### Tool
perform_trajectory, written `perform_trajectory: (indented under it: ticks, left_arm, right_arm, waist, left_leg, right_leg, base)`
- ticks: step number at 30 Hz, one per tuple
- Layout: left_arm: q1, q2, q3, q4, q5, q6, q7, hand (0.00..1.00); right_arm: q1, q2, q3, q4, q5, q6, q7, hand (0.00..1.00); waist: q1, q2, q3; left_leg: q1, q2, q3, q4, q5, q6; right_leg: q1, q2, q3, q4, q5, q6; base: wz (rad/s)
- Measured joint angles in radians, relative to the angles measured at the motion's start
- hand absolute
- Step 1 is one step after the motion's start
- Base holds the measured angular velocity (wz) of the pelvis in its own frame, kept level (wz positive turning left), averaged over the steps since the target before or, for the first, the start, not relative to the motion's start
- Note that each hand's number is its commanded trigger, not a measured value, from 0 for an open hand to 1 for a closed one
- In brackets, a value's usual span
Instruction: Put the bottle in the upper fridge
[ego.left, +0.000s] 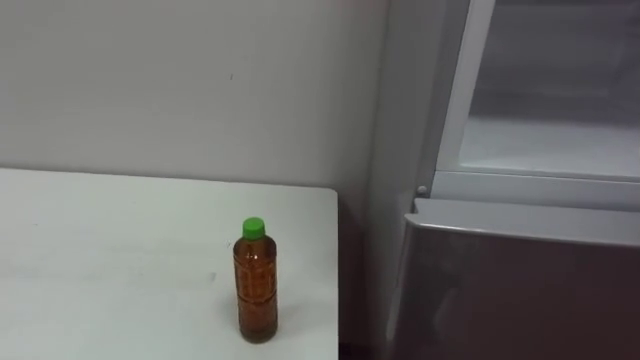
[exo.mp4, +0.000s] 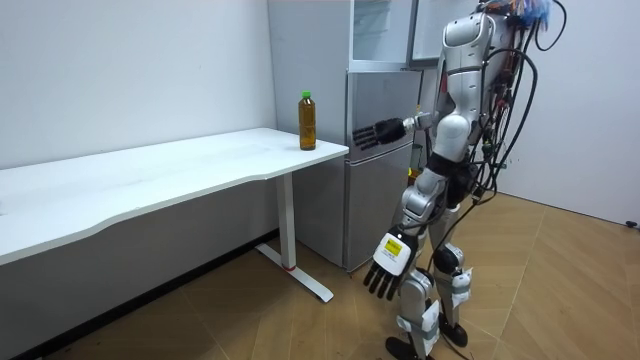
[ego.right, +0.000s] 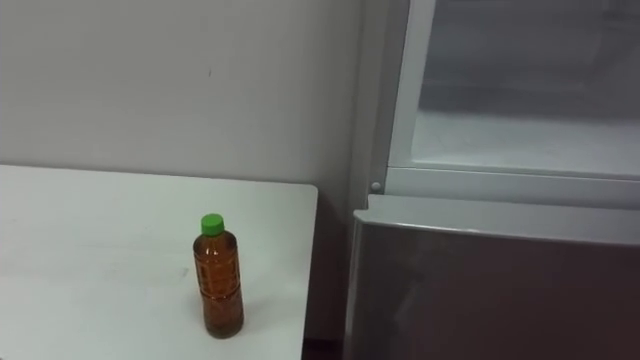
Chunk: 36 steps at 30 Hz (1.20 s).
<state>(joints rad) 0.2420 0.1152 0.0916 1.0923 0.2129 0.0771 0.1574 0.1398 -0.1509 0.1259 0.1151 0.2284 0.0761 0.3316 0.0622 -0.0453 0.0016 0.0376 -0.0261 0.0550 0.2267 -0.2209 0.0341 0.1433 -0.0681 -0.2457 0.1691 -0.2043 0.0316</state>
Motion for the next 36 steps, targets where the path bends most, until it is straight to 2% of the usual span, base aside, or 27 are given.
perform_trajectory:
  ticks: [2,9,16,27,36]
  left_arm:
    - [0.002,0.002,-0.018,0.002,0.000,0.006,0.001,0.00]
    - [-0.002,0.001,-0.026,0.003,-0.001,0.004,0.007,0.00]
    - [-0.016,0.002,-0.037,-0.004,0.001,0.002,0.008,0.00]
    - [-0.019,0.006,-0.061,-0.005,0.019,-0.001,0.010,0.00]
    - [-0.018,0.011,-0.082,-0.002,0.019,-0.001,0.006,0.00]
  right_arm:
    - [-0.001,0.000,0.001,-0.063,0.008,-0.001,0.000,0.00]
    - [-0.004,0.001,0.012,-0.126,0.039,-0.001,0.001,0.00]
    - [-0.052,-0.002,0.029,-0.214,0.063,-0.002,0.021,0.00]
    - [-0.128,0.000,0.035,-0.228,0.167,-0.003,-0.012,0.00]
    - [-0.137,-0.002,0.085,-0.230,0.205,-0.013,-0.056,0.00]
  waist:
    - [0.004,0.004,-0.0007]
    - [0.031,0.010,-0.0005]
    - [0.050,0.014,-0.0011]
    - [0.059,0.008,-0.0033]
    - [0.065,0.010,-0.0018]
  left_leg:
    - [0.004,0.002,0.000,0.000,0.000,0.000]
    - [0.006,0.011,0.003,0.005,0.000,0.000]
    - [0.002,0.013,0.006,0.006,0.001,-0.001]
    - [0.008,0.011,0.012,-0.001,0.002,-0.002]
    - [0.008,0.011,0.011,-0.002,0.002,-0.003]
  right_leg:
    - [0.001,0.000,0.002,0.001,0.001,-0.001]
    - [0.004,0.002,0.005,0.002,0.003,-0.003]
    - [-0.002,0.005,0.013,0.002,0.004,-0.005]
    - [0.005,0.006,-0.002,0.001,0.005,-0.004]
    - [0.006,0.007,-0.005,0.001,0.005,-0.004]
  base:
    - [-0.04]
    - [-0.01]
    - [-0.02]
    - [0.00]
    - [0.00]
